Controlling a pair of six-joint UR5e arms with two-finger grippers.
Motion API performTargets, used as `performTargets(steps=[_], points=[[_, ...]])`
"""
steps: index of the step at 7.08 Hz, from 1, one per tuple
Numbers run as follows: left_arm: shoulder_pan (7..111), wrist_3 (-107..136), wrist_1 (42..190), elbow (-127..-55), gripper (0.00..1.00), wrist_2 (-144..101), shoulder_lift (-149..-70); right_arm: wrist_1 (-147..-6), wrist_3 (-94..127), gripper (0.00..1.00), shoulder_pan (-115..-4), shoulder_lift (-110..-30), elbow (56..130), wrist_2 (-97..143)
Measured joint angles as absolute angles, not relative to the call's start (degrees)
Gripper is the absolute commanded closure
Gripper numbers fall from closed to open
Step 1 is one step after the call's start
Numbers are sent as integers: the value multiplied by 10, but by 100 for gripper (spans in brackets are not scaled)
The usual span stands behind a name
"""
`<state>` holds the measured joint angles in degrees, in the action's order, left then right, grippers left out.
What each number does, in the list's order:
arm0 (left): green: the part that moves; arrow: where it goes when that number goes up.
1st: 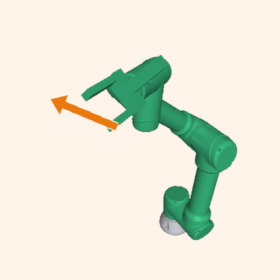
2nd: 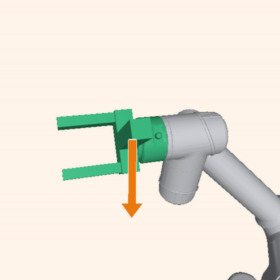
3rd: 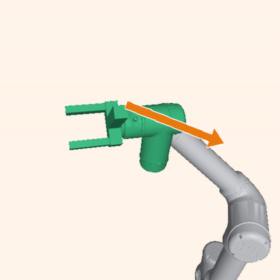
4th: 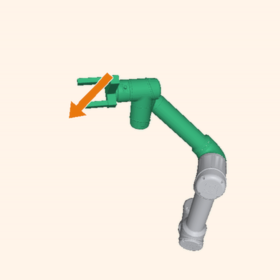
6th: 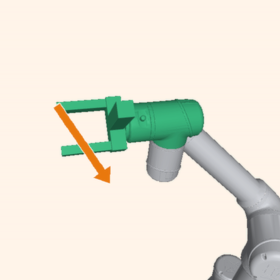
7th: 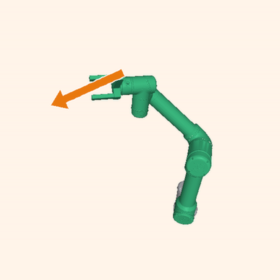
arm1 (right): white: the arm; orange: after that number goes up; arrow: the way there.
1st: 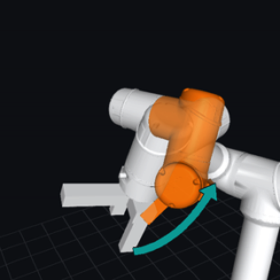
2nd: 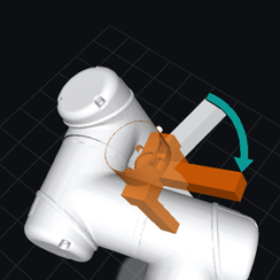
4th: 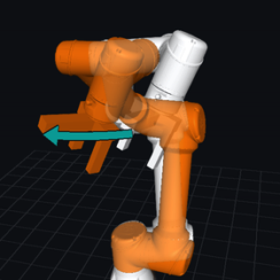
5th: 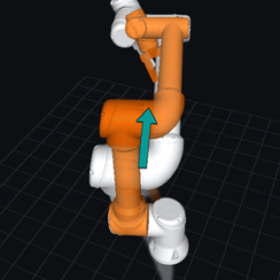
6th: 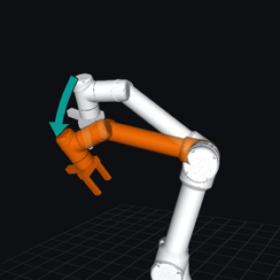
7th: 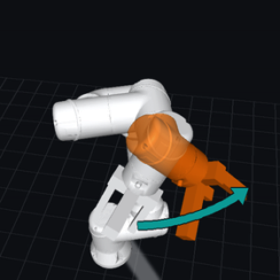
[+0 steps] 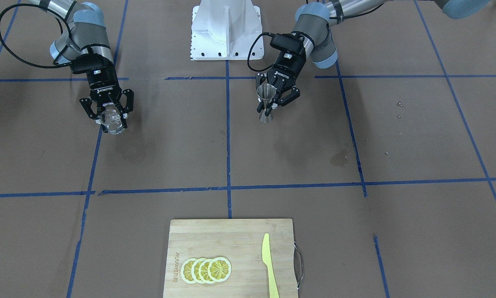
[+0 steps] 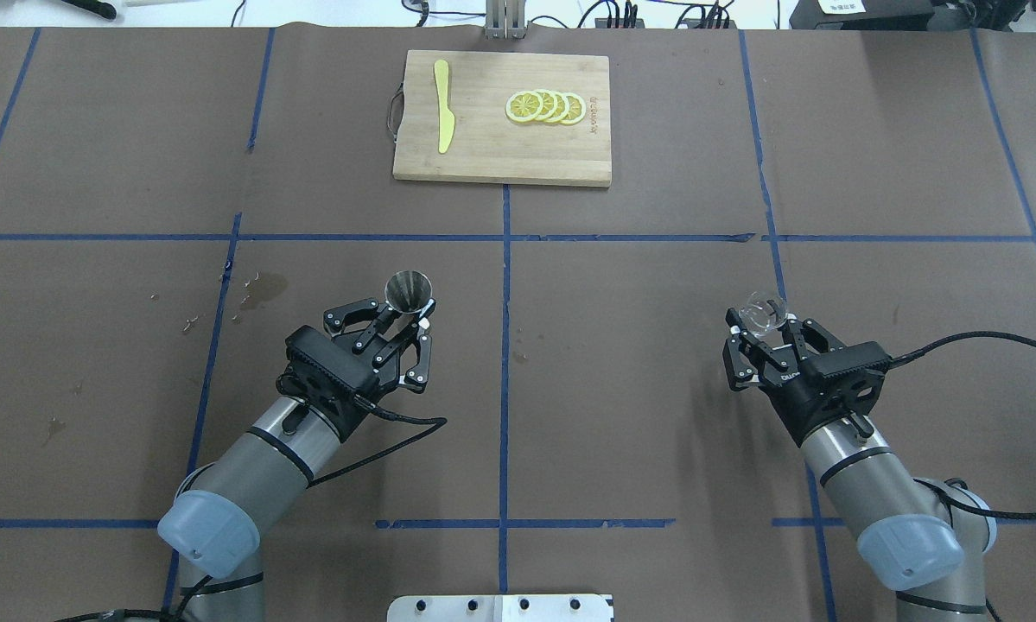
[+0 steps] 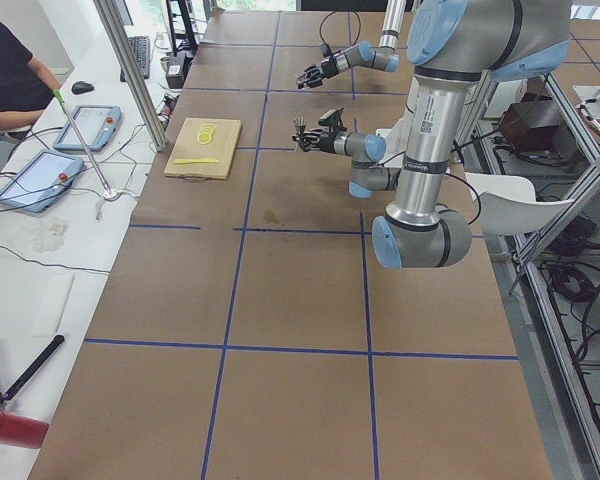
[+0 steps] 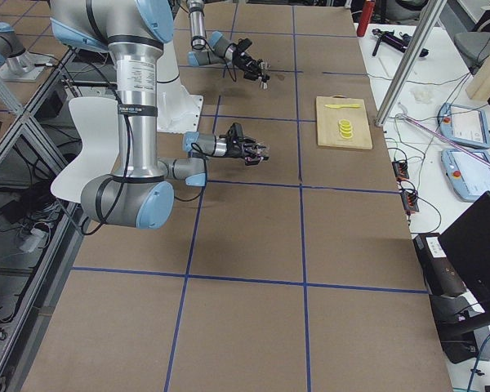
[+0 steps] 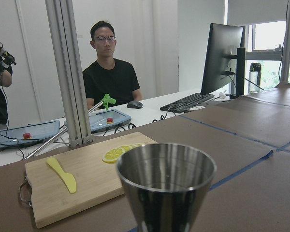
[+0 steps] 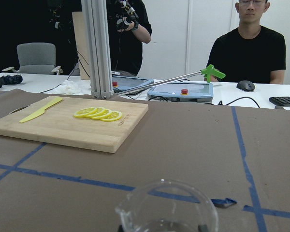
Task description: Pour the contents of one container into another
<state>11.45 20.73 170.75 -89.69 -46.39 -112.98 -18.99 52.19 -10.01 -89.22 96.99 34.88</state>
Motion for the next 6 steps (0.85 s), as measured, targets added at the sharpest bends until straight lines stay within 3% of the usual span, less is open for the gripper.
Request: performTargets(steps=[3, 4, 6], points=[[115, 205, 1708, -859, 100, -492, -1171, -311, 507, 87, -76, -834, 1048, 341], [115, 209, 1709, -848, 100, -497, -1182, -360, 507, 83, -65, -816, 1082, 340], [114, 213, 1710, -839, 100, -501, -1193, -438, 506, 84, -58, -767, 1112, 338]])
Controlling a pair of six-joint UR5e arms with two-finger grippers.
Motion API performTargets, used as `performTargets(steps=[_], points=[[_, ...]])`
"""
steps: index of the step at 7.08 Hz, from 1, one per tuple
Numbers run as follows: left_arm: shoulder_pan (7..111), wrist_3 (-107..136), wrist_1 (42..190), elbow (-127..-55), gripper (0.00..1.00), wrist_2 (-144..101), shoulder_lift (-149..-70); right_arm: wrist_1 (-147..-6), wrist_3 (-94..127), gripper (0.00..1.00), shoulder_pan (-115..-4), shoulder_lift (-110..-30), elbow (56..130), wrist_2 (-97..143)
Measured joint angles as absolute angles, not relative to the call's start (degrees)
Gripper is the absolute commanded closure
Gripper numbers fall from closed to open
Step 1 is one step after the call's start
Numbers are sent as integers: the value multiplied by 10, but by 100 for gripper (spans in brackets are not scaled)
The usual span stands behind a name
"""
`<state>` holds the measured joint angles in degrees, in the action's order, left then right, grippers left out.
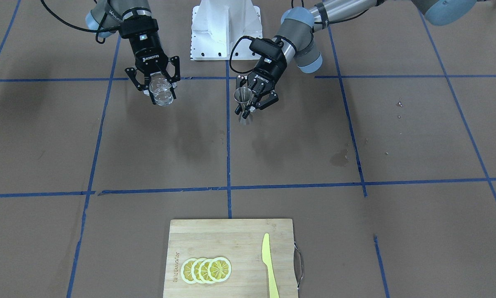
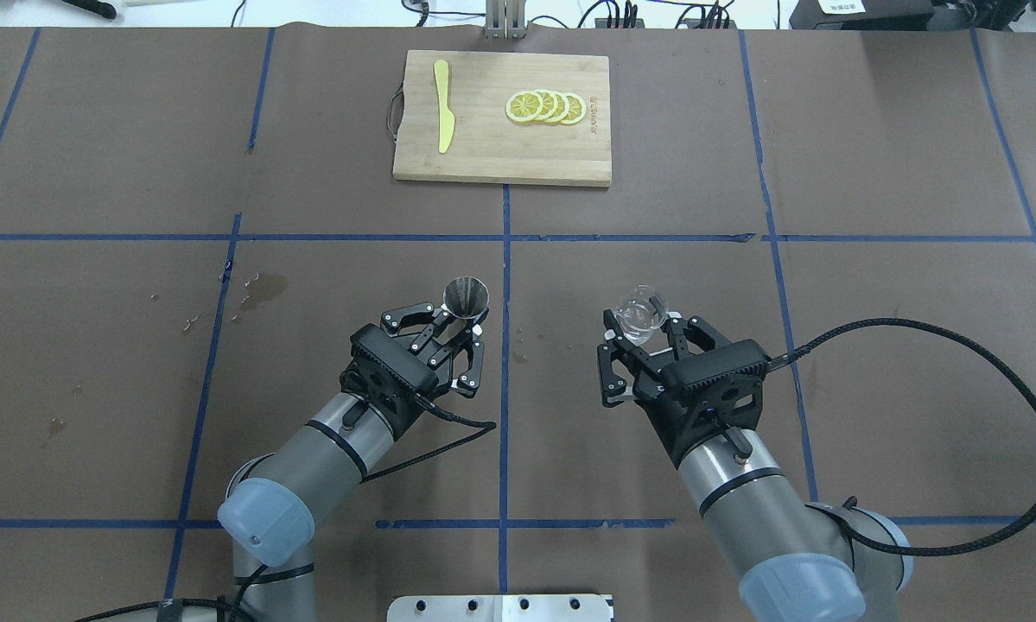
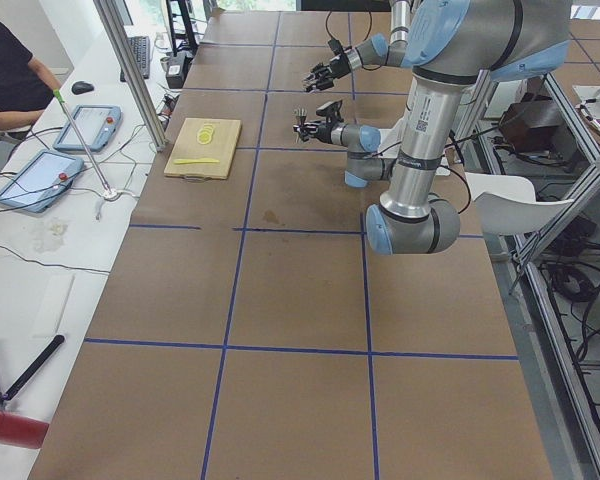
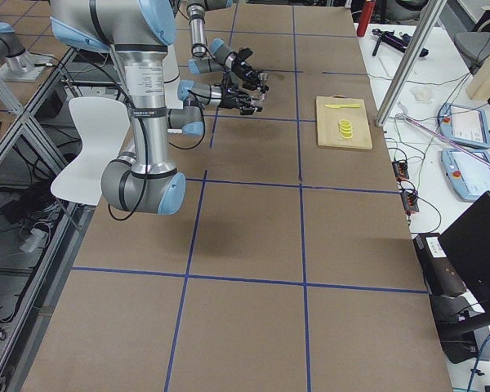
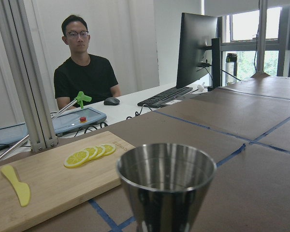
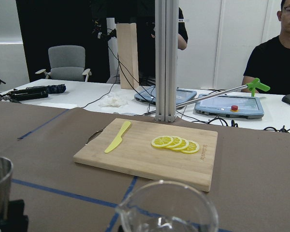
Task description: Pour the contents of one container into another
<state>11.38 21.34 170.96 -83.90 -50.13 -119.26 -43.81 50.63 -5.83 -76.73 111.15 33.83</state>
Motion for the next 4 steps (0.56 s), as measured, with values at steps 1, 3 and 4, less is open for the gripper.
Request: performTargets(steps=[1, 3, 4], points=[[112, 214, 1710, -835, 100, -505, -1198, -472, 506, 86, -57, -747, 1124, 338], [108, 214, 1710, -832, 100, -516, -1202, -514, 504, 95, -55, -722, 1143, 337], [106, 214, 1713, -832, 100, -529, -1202, -522, 498, 95, -55, -713, 1149, 338]])
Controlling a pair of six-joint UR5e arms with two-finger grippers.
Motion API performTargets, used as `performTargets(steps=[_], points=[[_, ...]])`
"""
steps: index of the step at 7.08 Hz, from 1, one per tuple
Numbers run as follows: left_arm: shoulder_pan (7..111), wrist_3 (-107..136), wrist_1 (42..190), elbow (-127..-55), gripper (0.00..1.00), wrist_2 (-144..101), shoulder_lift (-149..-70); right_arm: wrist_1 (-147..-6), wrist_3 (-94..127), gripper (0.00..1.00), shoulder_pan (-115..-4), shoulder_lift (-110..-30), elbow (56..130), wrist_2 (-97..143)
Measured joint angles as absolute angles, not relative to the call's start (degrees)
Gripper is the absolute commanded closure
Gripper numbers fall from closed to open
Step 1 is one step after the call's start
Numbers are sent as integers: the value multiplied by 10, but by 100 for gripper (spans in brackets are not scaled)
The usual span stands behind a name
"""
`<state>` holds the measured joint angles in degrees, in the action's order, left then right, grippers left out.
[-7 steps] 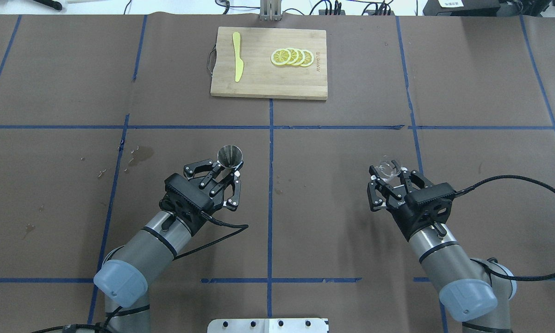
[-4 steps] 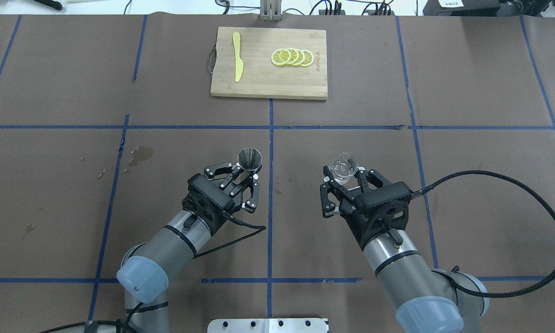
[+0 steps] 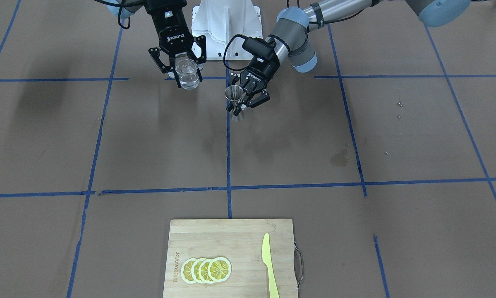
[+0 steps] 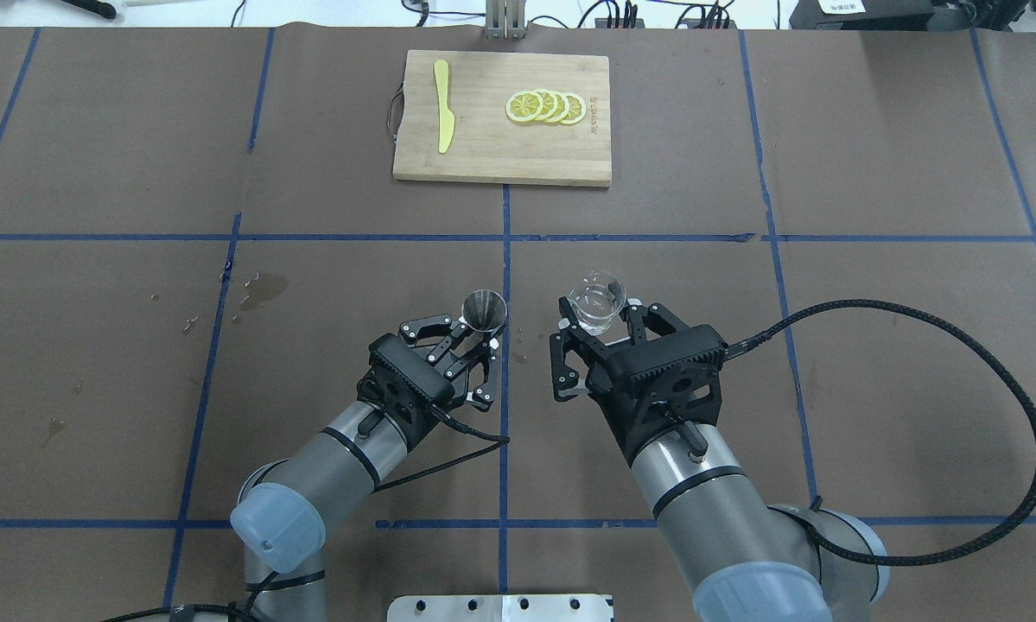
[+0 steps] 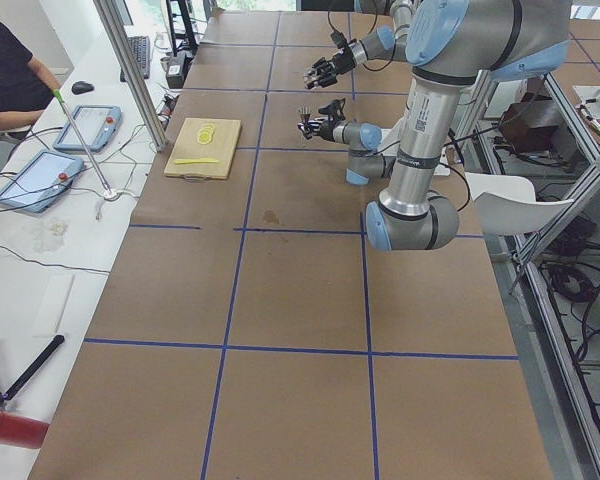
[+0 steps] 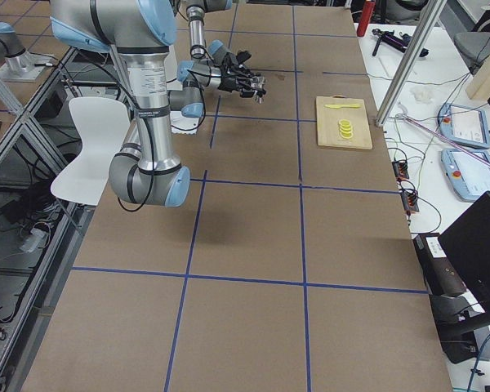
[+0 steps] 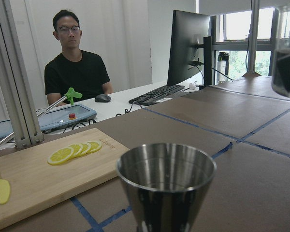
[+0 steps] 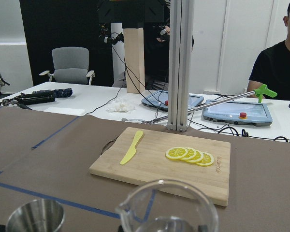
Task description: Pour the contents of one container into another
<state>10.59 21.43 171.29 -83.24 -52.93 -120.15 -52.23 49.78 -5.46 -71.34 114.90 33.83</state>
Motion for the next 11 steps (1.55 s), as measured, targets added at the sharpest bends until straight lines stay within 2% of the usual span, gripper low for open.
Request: performTargets(steps=[3, 11], points=[[101, 212, 1720, -820, 100, -545, -1201, -541, 468, 95, -53, -687, 1153, 342], [92, 214, 1739, -776, 100, -540, -1237, -740, 466, 94, -52, -625, 1164, 308]])
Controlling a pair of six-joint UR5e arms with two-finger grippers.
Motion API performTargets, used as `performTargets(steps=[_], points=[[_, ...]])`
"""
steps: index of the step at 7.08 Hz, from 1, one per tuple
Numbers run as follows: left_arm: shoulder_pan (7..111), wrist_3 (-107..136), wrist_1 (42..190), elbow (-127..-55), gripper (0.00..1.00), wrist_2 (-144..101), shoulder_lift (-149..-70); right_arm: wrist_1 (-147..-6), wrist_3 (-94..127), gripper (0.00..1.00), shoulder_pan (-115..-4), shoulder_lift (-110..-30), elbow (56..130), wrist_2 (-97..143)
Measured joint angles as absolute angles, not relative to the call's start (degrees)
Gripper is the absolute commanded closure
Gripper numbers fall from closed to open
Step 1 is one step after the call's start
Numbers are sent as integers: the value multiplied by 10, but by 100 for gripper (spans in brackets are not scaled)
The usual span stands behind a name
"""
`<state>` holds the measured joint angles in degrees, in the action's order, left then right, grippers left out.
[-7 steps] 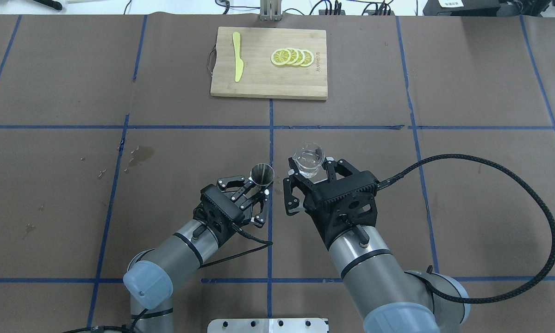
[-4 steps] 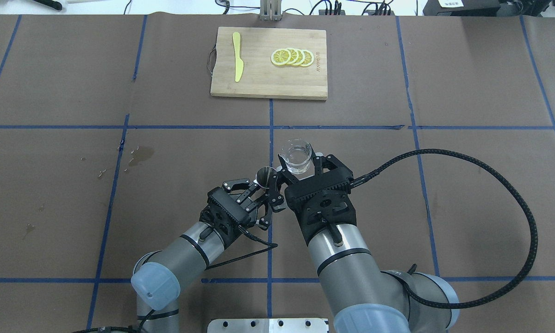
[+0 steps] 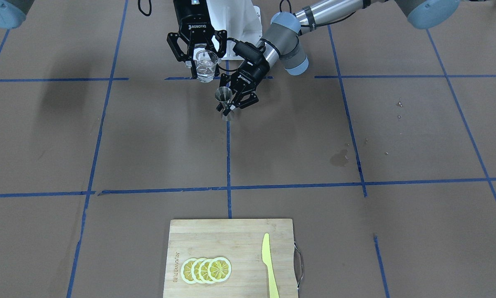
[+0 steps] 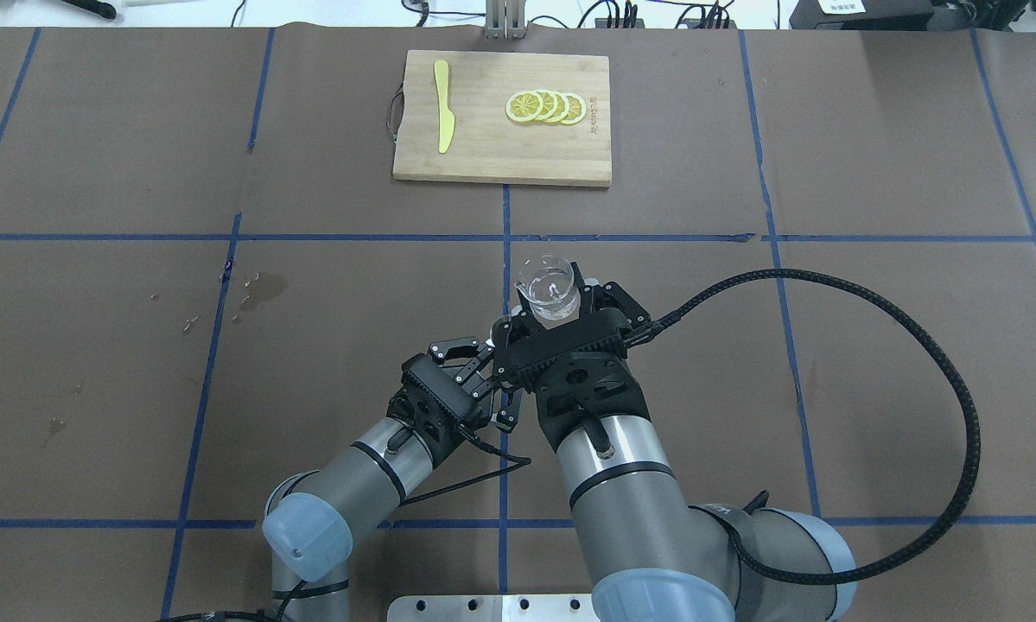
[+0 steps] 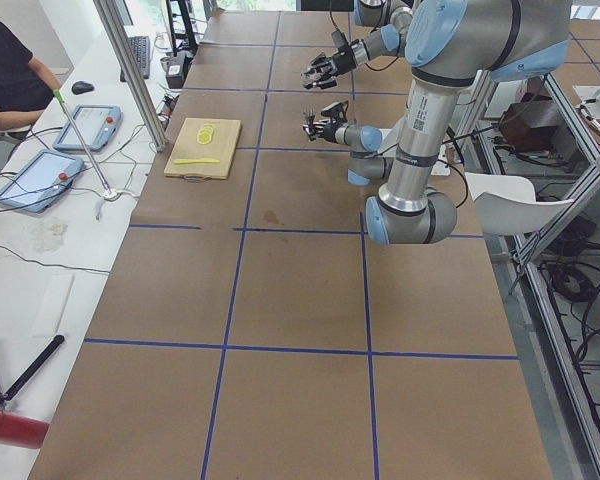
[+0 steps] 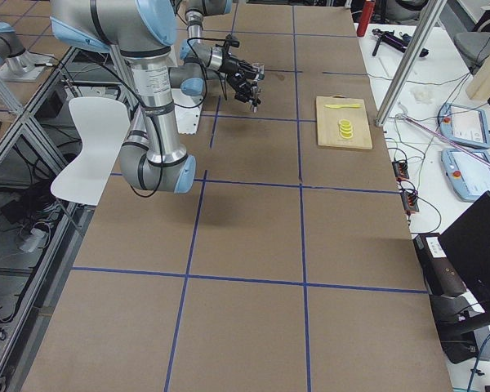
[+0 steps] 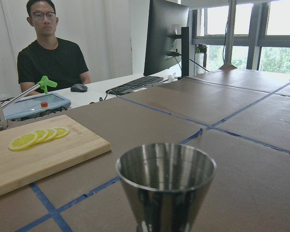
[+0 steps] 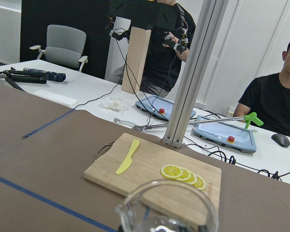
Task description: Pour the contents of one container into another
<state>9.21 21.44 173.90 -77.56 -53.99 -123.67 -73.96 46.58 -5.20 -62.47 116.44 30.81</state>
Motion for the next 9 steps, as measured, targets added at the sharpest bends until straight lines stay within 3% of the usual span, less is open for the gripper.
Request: performTargets(steps=[9], points=[[88, 214, 1739, -764, 100, -539, -1266, -875, 448, 96, -51, -612, 1166, 306]])
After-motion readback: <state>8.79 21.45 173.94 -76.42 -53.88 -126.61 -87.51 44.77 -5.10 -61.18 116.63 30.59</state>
